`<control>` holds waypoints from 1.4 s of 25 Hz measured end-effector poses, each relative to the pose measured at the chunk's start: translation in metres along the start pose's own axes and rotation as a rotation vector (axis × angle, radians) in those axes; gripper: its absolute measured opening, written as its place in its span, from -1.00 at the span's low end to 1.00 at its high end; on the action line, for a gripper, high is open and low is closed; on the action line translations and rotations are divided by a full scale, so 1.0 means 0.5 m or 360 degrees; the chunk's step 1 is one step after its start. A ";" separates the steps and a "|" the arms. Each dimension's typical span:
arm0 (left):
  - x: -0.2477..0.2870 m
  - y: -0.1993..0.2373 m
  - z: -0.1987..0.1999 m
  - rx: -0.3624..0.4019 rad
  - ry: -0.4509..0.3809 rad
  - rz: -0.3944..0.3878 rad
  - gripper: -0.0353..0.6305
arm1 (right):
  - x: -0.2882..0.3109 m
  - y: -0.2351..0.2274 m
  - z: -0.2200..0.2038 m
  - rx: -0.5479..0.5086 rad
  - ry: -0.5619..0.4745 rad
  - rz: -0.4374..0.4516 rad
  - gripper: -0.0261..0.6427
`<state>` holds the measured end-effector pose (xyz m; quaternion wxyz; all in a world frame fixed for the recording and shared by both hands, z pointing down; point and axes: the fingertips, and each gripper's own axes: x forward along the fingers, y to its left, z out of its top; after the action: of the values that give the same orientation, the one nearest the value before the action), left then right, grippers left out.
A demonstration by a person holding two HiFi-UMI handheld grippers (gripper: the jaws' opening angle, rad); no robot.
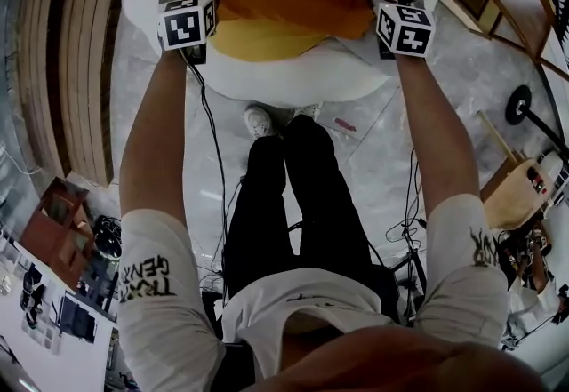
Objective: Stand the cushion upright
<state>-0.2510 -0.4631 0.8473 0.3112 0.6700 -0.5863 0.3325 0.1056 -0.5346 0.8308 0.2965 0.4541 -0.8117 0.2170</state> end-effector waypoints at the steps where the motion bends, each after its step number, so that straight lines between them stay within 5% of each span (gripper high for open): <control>1: -0.004 0.002 -0.001 0.0064 -0.0001 0.0013 0.06 | -0.006 -0.008 0.004 0.0015 -0.0019 -0.0022 -0.08; 4: -0.038 0.012 0.007 0.0158 -0.0054 0.0053 0.10 | -0.040 -0.028 0.019 0.0074 -0.0078 -0.0138 -0.04; 7: -0.118 -0.012 0.051 0.0028 -0.0249 0.0034 0.09 | -0.106 -0.012 0.043 0.0078 -0.0156 -0.0176 -0.05; 9: -0.195 -0.035 0.092 -0.0063 -0.0397 0.0050 -0.31 | -0.164 0.015 0.076 -0.0004 -0.0234 -0.0191 -0.64; 10: -0.234 -0.044 0.109 -0.0085 -0.0456 0.0076 -0.59 | -0.194 0.031 0.095 -0.0035 -0.0276 -0.0193 -0.78; 12: -0.305 -0.066 0.132 -0.0112 -0.0532 0.0101 -0.80 | -0.256 0.076 0.132 -0.0043 -0.0342 -0.0165 -0.82; 24: -0.762 -0.222 0.288 -0.0089 -0.0815 -0.0073 -0.83 | -0.662 0.368 0.414 -0.0017 -0.0711 -0.0058 -0.84; 31: -1.041 -0.171 0.337 -0.0253 -0.0992 -0.0011 -0.83 | -0.900 0.460 0.581 0.0026 -0.0976 -0.0045 -0.84; 35: -1.180 -0.135 0.382 -0.0201 -0.1157 0.0045 -0.83 | -1.006 0.500 0.657 -0.0014 -0.1117 -0.0044 -0.84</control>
<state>-0.2223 -0.2679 0.2554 0.1185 0.7156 -0.6872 0.0401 0.0028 -0.3095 0.2292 0.0042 0.5108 -0.8588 0.0401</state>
